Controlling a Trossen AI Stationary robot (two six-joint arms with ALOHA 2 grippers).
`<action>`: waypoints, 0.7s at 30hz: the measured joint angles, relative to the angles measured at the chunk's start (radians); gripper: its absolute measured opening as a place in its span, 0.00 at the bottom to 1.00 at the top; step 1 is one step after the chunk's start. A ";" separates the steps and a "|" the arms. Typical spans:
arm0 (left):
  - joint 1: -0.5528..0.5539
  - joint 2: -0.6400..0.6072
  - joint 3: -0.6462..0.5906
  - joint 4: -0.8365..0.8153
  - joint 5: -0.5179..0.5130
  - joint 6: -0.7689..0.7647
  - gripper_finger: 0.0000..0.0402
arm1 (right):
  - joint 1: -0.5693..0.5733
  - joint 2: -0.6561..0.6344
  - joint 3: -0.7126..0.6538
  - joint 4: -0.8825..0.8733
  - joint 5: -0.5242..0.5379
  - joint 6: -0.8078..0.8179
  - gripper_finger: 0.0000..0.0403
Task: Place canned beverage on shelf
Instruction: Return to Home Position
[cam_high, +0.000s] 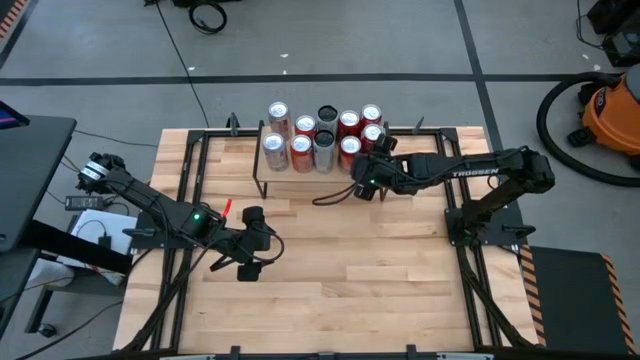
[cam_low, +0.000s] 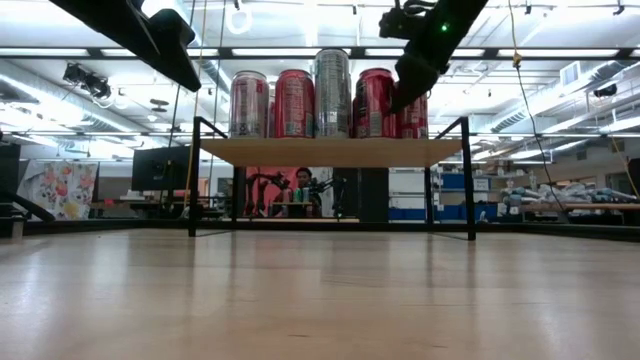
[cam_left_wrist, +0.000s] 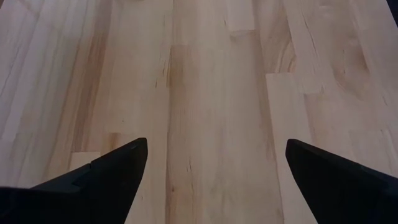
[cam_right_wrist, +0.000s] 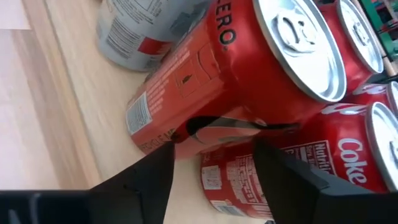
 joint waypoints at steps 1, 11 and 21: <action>0.000 0.000 0.000 0.000 0.000 0.000 0.98 | 0.001 0.000 0.000 0.000 0.006 -0.003 0.55; 0.000 0.000 0.000 0.000 0.000 -0.001 0.98 | 0.059 -0.058 0.093 -0.043 -0.036 0.064 0.55; 0.000 0.000 0.000 0.001 0.000 -0.001 0.98 | -0.019 0.017 0.302 -0.144 -0.209 0.034 0.74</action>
